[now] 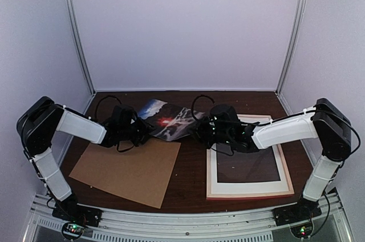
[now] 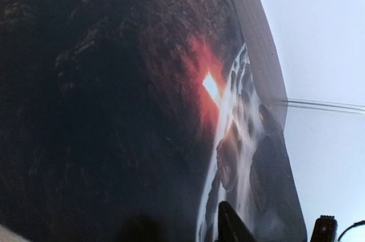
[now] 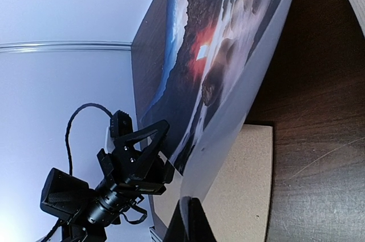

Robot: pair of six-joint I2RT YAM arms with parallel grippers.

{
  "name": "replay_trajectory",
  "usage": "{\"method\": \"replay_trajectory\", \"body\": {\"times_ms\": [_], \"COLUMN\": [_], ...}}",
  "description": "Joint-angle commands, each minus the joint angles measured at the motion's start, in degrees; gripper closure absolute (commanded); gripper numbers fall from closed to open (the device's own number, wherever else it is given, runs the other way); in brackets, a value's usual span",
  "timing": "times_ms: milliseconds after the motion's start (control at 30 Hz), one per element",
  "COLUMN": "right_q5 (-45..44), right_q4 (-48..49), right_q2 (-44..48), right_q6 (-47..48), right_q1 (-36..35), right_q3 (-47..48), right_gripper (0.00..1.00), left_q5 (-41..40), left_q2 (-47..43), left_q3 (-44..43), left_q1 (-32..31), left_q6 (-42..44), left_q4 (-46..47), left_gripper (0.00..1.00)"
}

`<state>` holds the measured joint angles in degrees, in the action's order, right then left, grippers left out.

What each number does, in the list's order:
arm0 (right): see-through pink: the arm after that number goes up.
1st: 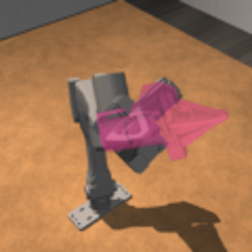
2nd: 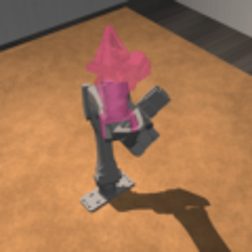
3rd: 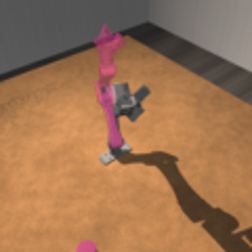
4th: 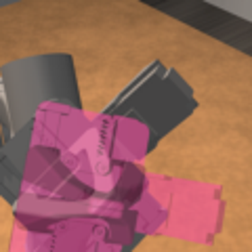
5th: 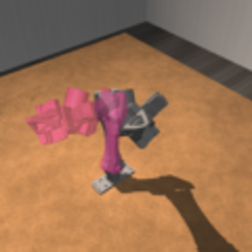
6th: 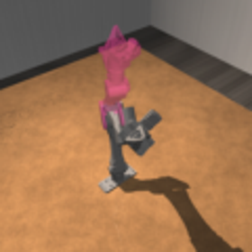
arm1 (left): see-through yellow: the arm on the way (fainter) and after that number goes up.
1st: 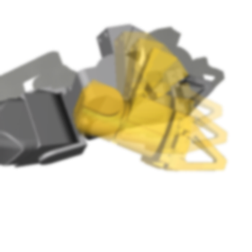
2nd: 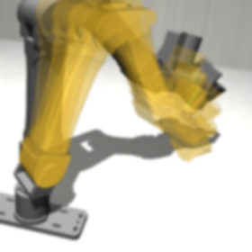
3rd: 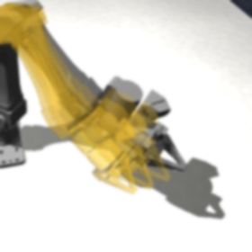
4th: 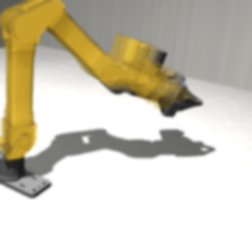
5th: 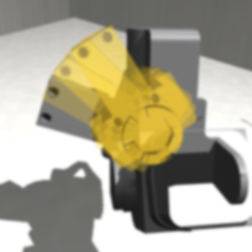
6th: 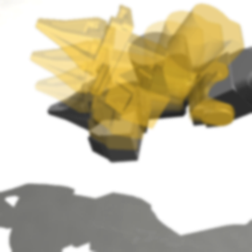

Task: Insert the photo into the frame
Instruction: Pass from the right arm to the left

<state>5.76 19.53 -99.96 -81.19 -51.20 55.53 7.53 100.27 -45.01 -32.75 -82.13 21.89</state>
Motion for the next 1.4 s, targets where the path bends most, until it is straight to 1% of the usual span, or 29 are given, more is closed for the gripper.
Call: {"method": "replay_trajectory", "body": {"times_ms": [0, 100, 233, 367, 467, 600, 700, 767, 800, 867, 967, 1067, 1200, 1267, 1367], "right_q5": [1.7, 1.6, 1.8, 2.4, 2.9, 2.5, 0.9, -0.7, -1.4, -2.8, -5.0, -5.5, -4.3, -4.2, -5.4], "right_q4": [-0.4, -0.5, -0.4, -0.2, -1.2, -8.4, -14.2, -17.7, -18.9, -23.0, -29.1, -36.3, -48.2, -53.4, -57.6], "right_q2": [2.0, 2.0, 1.6, 0.9, 0.6, 2.0, 4.8, 7.0, 8.0, 10.0, 12.9, 14.2, 10.5, 6.9, 3.9], "right_q6": [0.7, 0.9, 1.3, 1.3, 1.7, 4.2, 6.8, 8.7, 10.2, 12.9, 18.9, 29.6, 45.5, 50.8, 56.1], "right_q1": [-1.1, -1.5, -2.1, -2.3, -2.3, -2.1, -1.8, -1.6, -1.6, -1.4, -1.1, -1.0, -2.2, -3.3, -5.8], "right_q3": [-1.5, -1.6, -1.4, -1.3, -1.0, -0.6, -1.1, -1.5, -1.6, -1.3, 0.6, 6.7, 20.6, 27.3, 34.5], "right_gripper": [1.0, 1.0, 0.99, 0.91, 0.79, 0.57, 0.47, 0.41, 0.36, 0.3, 0.24, 0.18, 0.14, 0.13, 0.12], "left_q5": [1.2, 1.4, 1.8, 1.9, 2.4, 3.2, 4.9, 6.6, 7.5, 8.9, 9.7, 9.7, 9.4, 9.5, 8.2], "left_q2": [1.5, 1.7, 1.3, 0.1, -1.6, -5.8, -9.7, -12.1, -13.4, -15.5, -17.9, -19.4, -19.4, -18.8, -17.4], "left_q3": [-1.1, -1.0, -1.1, -1.2, -2.0, -3.9, -6.5, -9.5, -11.4, -14.3, -19.5, -24.6, -30.8, -33.5, -37.1], "left_q1": [1.1, 1.5, 2.1, 2.5, 2.8, 4.0, 5.6, 6.8, 7.3, 8.1, 8.6, 8.6, 8.6, 8.5, 8.4], "left_q6": [0.9, 1.0, 1.8, 2.9, 5.5, 11.6, 18.3, 23.6, 27.2, 32.1, 39.8, 44.6, 45.5, 44.6, 43.7], "left_q4": [4.5, 5.2, 5.3, 4.1, 1.1, -6.1, -13.9, -20.2, -25.1, -30.6, -39.9, -48.8, -57.7, -60.9, -64.0], "left_gripper": [0.67, 0.76, 0.92, 1.0, 1.0, 1.0, 1.0, 1.0, 1.0, 1.0, 1.0, 1.0, 1.0, 1.0, 1.0]}}
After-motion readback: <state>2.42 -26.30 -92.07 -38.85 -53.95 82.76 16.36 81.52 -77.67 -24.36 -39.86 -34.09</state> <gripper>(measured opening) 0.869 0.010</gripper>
